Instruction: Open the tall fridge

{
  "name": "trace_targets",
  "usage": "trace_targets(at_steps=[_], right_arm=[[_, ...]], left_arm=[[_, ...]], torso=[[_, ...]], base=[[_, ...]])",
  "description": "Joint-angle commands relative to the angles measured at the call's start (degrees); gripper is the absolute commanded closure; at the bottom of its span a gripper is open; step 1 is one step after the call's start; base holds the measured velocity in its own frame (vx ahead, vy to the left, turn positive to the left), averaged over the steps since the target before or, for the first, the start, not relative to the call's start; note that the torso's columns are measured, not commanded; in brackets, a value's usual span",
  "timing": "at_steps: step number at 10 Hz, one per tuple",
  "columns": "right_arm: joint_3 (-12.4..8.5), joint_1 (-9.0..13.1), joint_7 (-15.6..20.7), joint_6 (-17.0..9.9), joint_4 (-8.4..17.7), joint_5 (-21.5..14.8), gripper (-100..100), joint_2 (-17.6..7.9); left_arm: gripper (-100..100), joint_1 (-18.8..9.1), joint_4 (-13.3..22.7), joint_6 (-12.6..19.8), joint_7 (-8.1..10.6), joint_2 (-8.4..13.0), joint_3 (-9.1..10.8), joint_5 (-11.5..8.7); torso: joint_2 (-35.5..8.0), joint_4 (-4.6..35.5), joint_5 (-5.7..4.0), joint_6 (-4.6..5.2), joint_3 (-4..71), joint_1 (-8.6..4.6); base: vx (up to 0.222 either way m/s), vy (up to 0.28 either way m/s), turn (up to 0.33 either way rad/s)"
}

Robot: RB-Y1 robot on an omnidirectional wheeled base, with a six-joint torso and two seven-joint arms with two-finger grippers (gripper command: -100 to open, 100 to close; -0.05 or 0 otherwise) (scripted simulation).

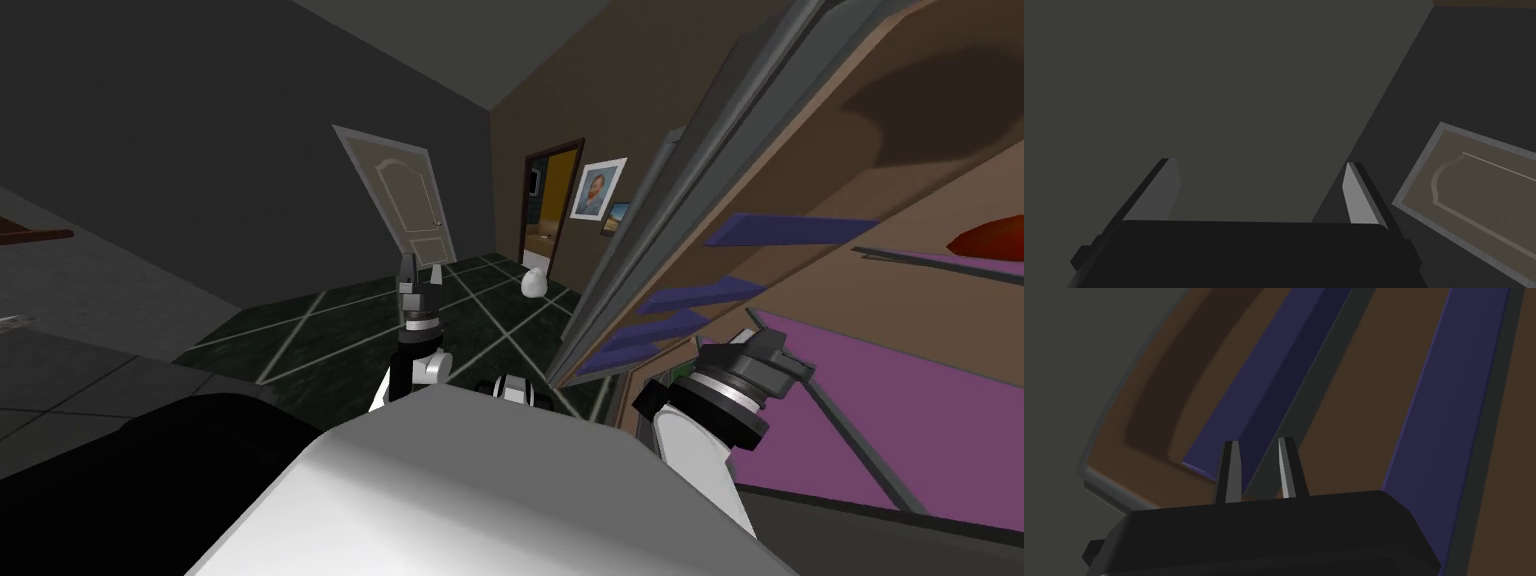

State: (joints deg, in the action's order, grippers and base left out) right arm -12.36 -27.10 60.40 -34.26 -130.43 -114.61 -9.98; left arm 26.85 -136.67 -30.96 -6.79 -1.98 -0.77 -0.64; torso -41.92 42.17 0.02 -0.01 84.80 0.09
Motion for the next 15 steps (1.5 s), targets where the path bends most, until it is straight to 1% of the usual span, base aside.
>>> trace_targets(at_steps=[1, 4, 10, 11, 13, 14, 15], right_arm=[[0.63, -0.09, -0.34, -0.71, 3.14, 0.58, -100, 0.68], [0.94, 0.04, -0.81, -1.3, 6.56, 1.27, -100, 1.04], [1.54, 0.3, -1.7, -2.49, 13.2, 2.56, -100, 1.64], [1.71, 0.37, -1.96, -2.83, 15.08, 2.93, -100, 1.9], [1.87, 0.44, -2.19, -3.14, 16.84, 3.27, -100, 2.15], [2.03, 0.5, -2.42, -3.44, 18.53, 3.6, -100, 2.31], [2.1, 0.53, -2.53, -3.6, 19.39, 3.76, -100, 2.37]], left_arm=[[0, 0.01, 0.0, 0.0, 0.0, 0.0, 0.0, 0.0], [0, 0.0, 0.0, 0.0, 0.0, 0.0, 0.0, 0.0], [0, 0.0, 0.0, 0.0, 0.0, 0.0, 0.0, 0.0], [0, 0.0, 0.0, 0.0, 0.0, 0.0, 0.0, 0.0], [0, 0.0, 0.0, 0.0, 0.0, 0.0, 0.0, 0.0], [0, 0.0, 0.0, 0.0, 0.0, 0.0, 0.0, 0.0], [0, 0.0, 0.0, 0.0, 0.0, 0.0, 0.0, 0.0]], torso=[[-0.03, 0.01, 0.03, 0.0, -0.02, 0.11], [-0.56, 0.17, -0.05, 0.01, -0.36, -0.18], [-0.35, 0.1, -0.02, 0.0, -0.22, -0.07], [-0.41, 0.12, -0.02, 0.01, -0.26, -0.09], [-0.27, 0.05, -0.06, -0.09, -0.19, -0.01], [-0.27, 0.06, -0.05, -0.09, -0.18, -0.01], [-0.2, 0.05, -0.05, -0.05, -0.14, -0.07]], base=[[0.129, 0.096, 0.019], [0.076, 0.067, 0.016], [0.07, 0.058, 0.017], [0.09, 0.062, 0.022], [0.079, 0.082, 0.006], [0.108, 0.076, 0.035], [0.095, 0.071, 0.02]])
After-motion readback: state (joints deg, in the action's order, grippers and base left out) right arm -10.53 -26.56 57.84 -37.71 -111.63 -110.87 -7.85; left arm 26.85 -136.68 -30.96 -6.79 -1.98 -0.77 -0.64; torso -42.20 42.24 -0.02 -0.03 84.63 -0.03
